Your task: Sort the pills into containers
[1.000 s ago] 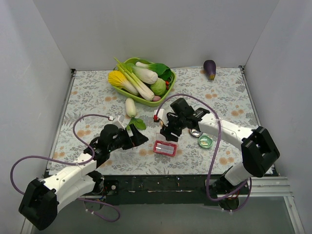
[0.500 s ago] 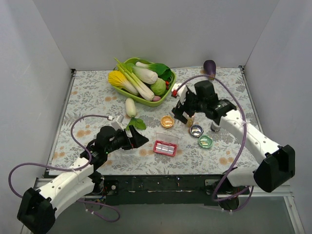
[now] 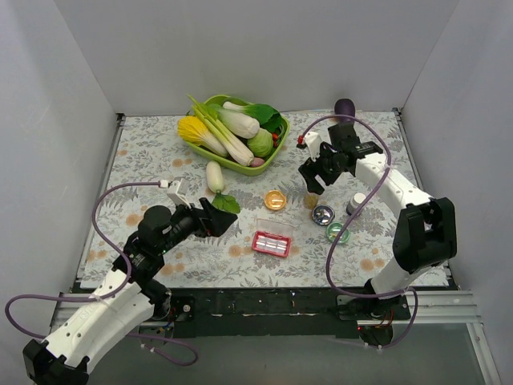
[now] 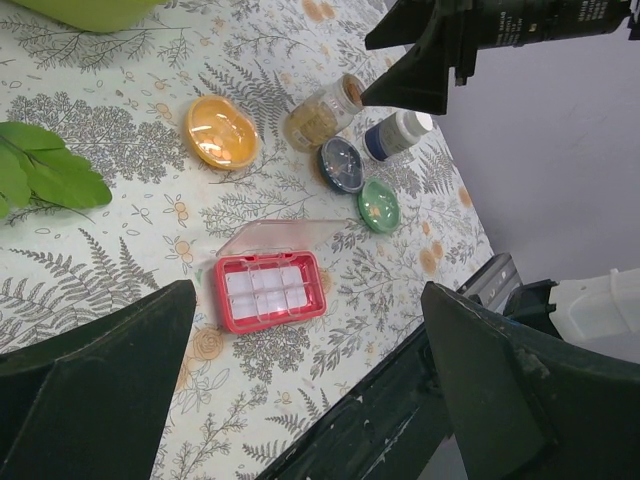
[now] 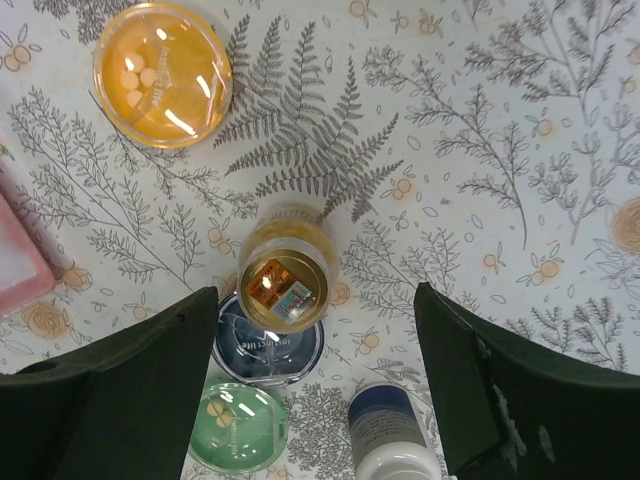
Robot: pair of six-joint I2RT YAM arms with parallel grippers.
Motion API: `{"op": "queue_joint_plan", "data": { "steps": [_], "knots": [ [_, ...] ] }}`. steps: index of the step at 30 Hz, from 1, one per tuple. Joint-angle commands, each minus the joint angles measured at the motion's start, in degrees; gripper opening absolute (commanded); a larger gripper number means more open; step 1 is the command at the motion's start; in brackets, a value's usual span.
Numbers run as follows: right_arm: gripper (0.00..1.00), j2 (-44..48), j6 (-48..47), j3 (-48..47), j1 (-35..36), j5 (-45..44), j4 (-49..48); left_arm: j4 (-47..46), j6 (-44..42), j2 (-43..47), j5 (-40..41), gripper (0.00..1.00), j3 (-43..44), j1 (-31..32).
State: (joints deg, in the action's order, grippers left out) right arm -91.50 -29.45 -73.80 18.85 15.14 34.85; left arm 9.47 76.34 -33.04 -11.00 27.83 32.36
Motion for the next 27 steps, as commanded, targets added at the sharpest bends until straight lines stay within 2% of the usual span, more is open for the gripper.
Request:
{"op": "queue_joint_plan", "data": {
  "steps": [1,10,13,17,19,20,23,27],
  "knots": [
    [0.85,-2.3,-1.3,-3.3,0.0,0.2,3.6,1.7,-1.0,2.3,-0.4,0.98,0.1,-0.4],
    [0.73,-5.6,-0.9,-4.4,0.2,1.9,5.4,1.2,-1.2,1.9,-2.1,0.98,-0.1,-0.3],
    [0.70,-6.1,-0.9,-4.7,0.2,2.6,5.8,0.0,-2.3,1.1,-4.4,0.98,-0.4,-0.3],
    [0.63,-6.8,-1.1,-5.0,0.2,2.9,6.2,-2.0,-4.8,-2.0,-11.6,0.98,0.0,-0.4],
    [0.56,-6.7,-1.2,-5.0,0.2,3.1,6.0,-2.4,-5.8,-3.3,-14.3,0.98,0.1,-0.4],
    [0.45,-6.5,-1.3,-5.0,0.2,3.1,6.0,-3.1,-7.2,-4.3,-15.2,0.98,0.1,-0.4],
    [0.26,-4.8,-1.8,-4.6,0.2,3.6,5.8,-6.8,-9.5,-4.8,-18.9,0.98,-1.0,-0.3],
    [0.18,0.8,-2.5,-4.4,0.1,4.2,4.7,-13.2,-11.9,-5.0,-21.7,0.98,-2.9,0.3]
  ]
}}
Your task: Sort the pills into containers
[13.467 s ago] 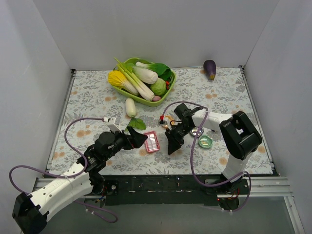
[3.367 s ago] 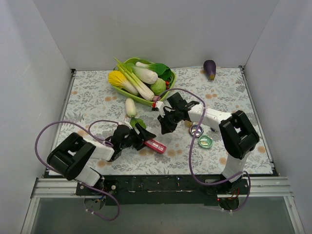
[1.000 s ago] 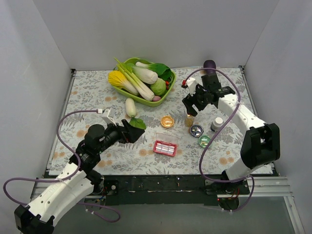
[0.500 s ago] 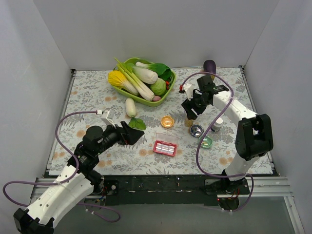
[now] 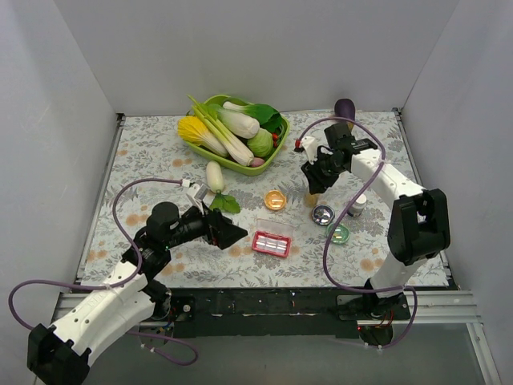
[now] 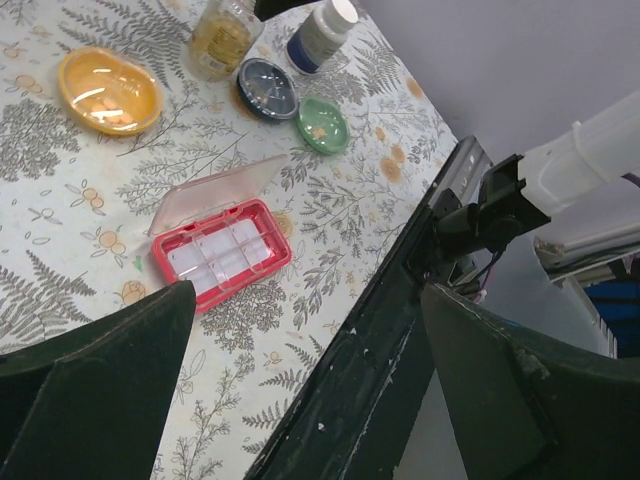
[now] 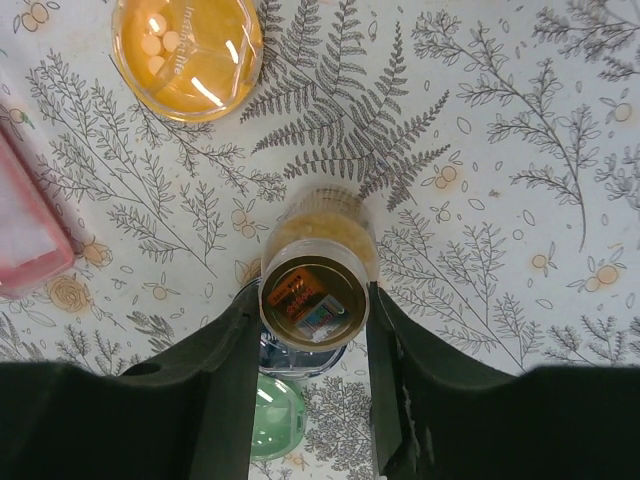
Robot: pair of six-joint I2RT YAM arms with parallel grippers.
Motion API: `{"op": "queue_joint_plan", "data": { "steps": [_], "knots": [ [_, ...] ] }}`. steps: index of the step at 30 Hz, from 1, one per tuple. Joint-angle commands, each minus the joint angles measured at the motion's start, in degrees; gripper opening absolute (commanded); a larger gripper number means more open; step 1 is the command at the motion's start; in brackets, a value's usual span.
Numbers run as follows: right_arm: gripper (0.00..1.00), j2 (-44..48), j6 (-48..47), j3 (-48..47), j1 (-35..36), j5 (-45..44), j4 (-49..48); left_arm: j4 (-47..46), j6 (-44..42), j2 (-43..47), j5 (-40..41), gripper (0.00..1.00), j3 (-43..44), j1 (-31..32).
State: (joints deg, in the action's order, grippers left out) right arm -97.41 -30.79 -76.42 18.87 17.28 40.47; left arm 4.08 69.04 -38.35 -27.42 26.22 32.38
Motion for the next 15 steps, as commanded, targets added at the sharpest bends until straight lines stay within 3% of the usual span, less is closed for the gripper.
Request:
{"op": "queue_joint_plan", "data": {
  "steps": [1,8,15],
  "knots": [
    [0.17,9.4,-1.4,-2.0,0.1,3.5,-0.8,-8.8,-5.1,0.0,-5.7,0.98,-1.2,0.7],
    [0.11,19.0,0.6,-2.8,0.0,15.5,3.1,-14.0,-13.6,-8.3,-4.5,0.98,3.9,4.7],
    [0.10,22.8,3.6,-0.3,0.3,35.3,7.3,-19.6,-24.9,-14.7,1.3,0.98,6.5,11.5]
  ]
}}
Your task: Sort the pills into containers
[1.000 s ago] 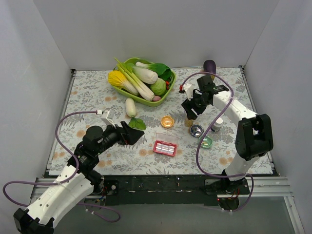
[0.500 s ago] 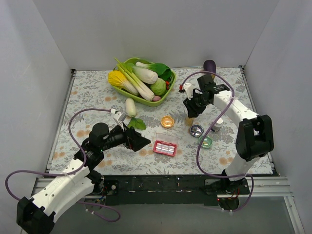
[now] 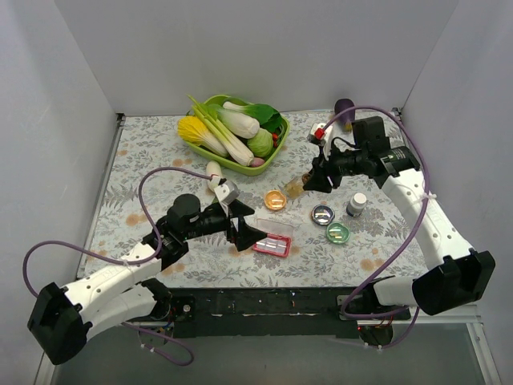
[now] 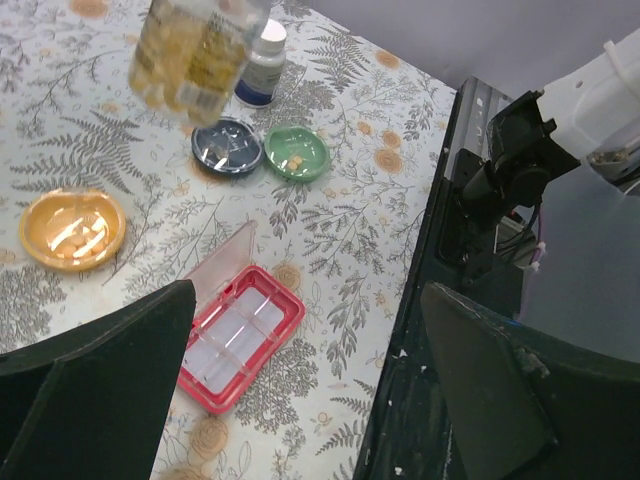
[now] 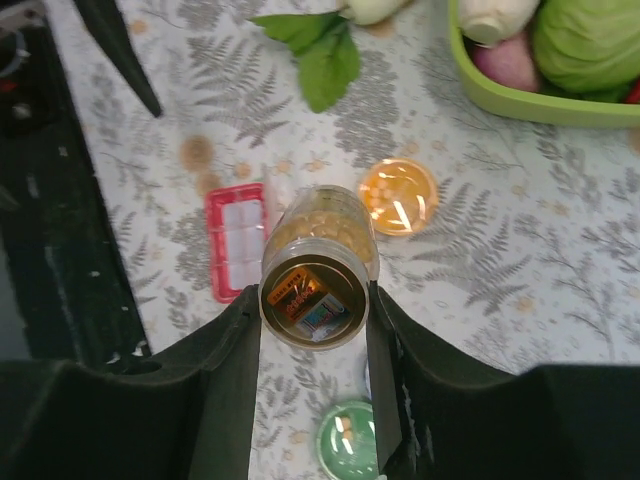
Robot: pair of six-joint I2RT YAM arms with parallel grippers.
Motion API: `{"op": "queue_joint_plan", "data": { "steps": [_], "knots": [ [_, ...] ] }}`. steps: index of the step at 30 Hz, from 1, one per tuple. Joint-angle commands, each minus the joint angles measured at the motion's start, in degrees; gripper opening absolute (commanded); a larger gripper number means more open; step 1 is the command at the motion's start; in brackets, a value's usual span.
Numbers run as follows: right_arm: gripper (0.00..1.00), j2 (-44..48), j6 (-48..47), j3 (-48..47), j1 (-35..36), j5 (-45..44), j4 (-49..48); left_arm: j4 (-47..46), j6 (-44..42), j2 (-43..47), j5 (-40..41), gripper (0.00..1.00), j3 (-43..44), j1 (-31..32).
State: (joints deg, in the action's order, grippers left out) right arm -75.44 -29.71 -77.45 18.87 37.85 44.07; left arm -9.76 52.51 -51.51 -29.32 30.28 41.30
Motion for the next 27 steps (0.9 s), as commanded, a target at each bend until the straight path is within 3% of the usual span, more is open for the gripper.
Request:
{"op": "queue_joint_plan", "data": {
  "steps": [1,13,18,21,25,27],
  "knots": [
    [0.10,0.9,3.0,1.2,0.2,16.5,3.8,-7.7,-8.7,-2.3,3.5,0.98,2.4,3.3],
    [0.09,0.0,6.6,5.9,1.7,29.4,2.6,-17.6,-7.5,-11.3,12.1,0.98,2.3,9.4],
    [0.09,-0.8,8.4,6.8,2.0,32.0,0.8,-19.3,-6.4,-13.4,10.3,0.98,2.9,10.4],
    [0.09,-0.9,9.7,7.6,2.0,33.2,-0.4,-19.2,-5.6,-14.6,9.3,0.93,3.1,10.6],
    [0.09,-1.2,9.5,8.8,2.2,33.0,-0.7,-20.4,-2.3,-15.4,8.2,0.77,3.0,10.6],
    [0.09,-0.9,9.8,9.6,2.5,32.7,-1.4,-21.6,-1.2,-15.6,7.6,0.65,2.3,10.6]
  ]
}}
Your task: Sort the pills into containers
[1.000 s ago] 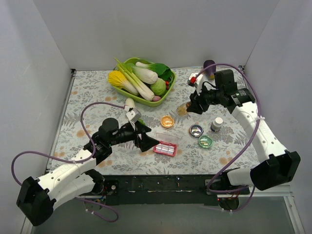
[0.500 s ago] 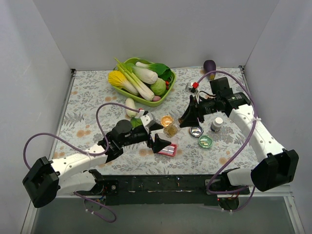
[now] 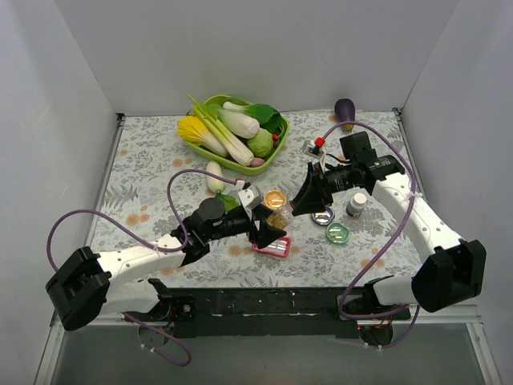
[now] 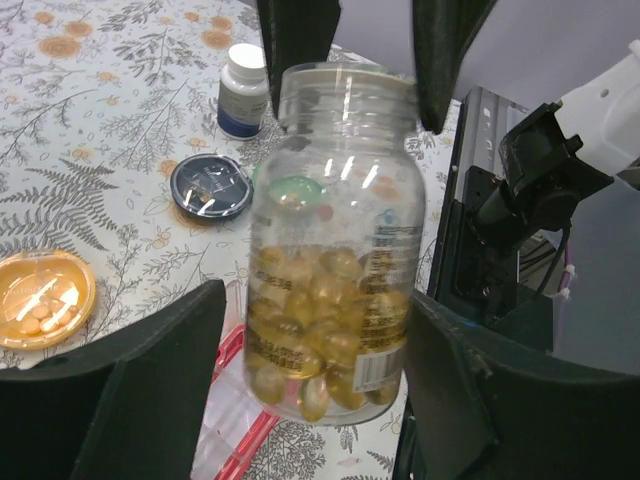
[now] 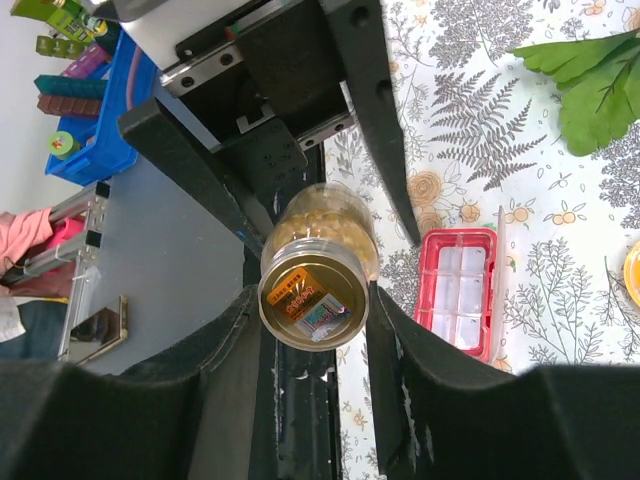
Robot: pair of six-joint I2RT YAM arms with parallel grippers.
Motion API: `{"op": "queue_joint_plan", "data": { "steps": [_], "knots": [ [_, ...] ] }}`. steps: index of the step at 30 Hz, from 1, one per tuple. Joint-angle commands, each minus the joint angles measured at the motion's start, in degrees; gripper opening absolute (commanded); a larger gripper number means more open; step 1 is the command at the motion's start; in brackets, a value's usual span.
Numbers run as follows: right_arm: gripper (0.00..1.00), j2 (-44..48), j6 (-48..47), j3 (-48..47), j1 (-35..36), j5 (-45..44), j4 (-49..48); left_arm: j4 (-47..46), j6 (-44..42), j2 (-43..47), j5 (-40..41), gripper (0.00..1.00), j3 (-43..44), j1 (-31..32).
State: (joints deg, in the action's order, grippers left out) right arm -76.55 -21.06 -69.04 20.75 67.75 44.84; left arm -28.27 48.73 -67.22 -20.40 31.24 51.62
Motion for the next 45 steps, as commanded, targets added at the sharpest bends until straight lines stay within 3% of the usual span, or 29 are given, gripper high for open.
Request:
{"op": "queue_joint_plan", "data": {
  "steps": [1,2,5,6,9,12,13,16,18,19,22,27,30,31,33,34,41,45],
  "knots": [
    [0.09,0.3,1.2,1.5,0.6,2.8,-2.3,-4.1,3.1,0.1,-1.5,0.57,1.2,0.3],
    [0.09,0.4,1.2,1.9,0.8,2.7,-2.4,-4.4,4.0,-0.1,-1.6,0.41,0.8,0.3],
    [0.09,0.3,0.4,1.8,0.9,2.3,-2.0,-3.8,5.3,-0.2,-2.8,0.18,0.9,0.3],
    [0.09,0.1,-1.2,1.7,1.0,2.0,-1.6,-3.6,5.7,0.0,-3.7,0.00,0.7,0.3],
    [0.09,-1.0,-8.4,-0.6,1.7,1.9,4.0,-2.5,6.2,1.2,-6.3,0.00,-0.2,0.3],
    [0.09,-3.5,-33.3,-5.6,3.8,0.1,20.7,-0.7,5.7,2.5,-11.0,0.00,-1.4,0.3],
    [0.09,-3.9,-51.4,-6.5,4.4,-0.5,26.3,0.5,5.7,3.2,-13.2,0.00,-1.6,0.3],
    [0.12,-0.3,-65.2,-1.8,5.7,-4.7,28.9,3.6,5.2,4.1,-15.8,0.00,-2.3,0.2],
    [0.16,5.6,-61.2,2.5,7.8,-10.8,14.4,5.6,5.1,4.9,-14.8,0.00,-2.6,0.2],
    [0.23,7.2,-58.3,5.8,8.7,-12.8,9.9,6.1,5.4,6.1,-14.1,0.00,-3.6,0.2],
    [0.49,8.1,-50.5,5.9,9.3,-13.3,5.8,5.4,5.9,8.4,-10.4,0.00,-5.5,0.3],
    [0.65,7.2,-25.6,3.6,9.1,-10.0,0.5,8.4,4.7,11.8,-4.9,0.00,-5.4,0.3],
    [0.78,7.4,-15.8,3.3,8.9,-6.2,-2.6,11.6,4.0,12.7,-3.0,0.00,-4.6,0.3],
    [0.78,7.4,-6.5,3.7,8.9,-5.2,-6.5,12.1,3.9,12.9,-2.6,0.00,-4.4,0.3],
    [0.79,7.6,1.2,4.3,9.0,-4.0,-8.9,12.7,3.6,13.0,-2.4,0.00,-4.3,0.3],
    [0.88,7.6,10.1,4.5,9.0,-4.6,-10.9,13.2,3.5,12.9,-2.4,0.00,-4.3,0.3],
    [0.92,6.7,24.8,9.2,11.5,-5.9,-19.8,13.2,3.7,11.9,-3.1,0.00,-3.6,0.3],
    [0.92,5.1,27.0,10.3,12.2,-8.6,-21.8,12.5,3.7,11.4,-3.6,0.00,-3.4,0.3]
  ]
}}
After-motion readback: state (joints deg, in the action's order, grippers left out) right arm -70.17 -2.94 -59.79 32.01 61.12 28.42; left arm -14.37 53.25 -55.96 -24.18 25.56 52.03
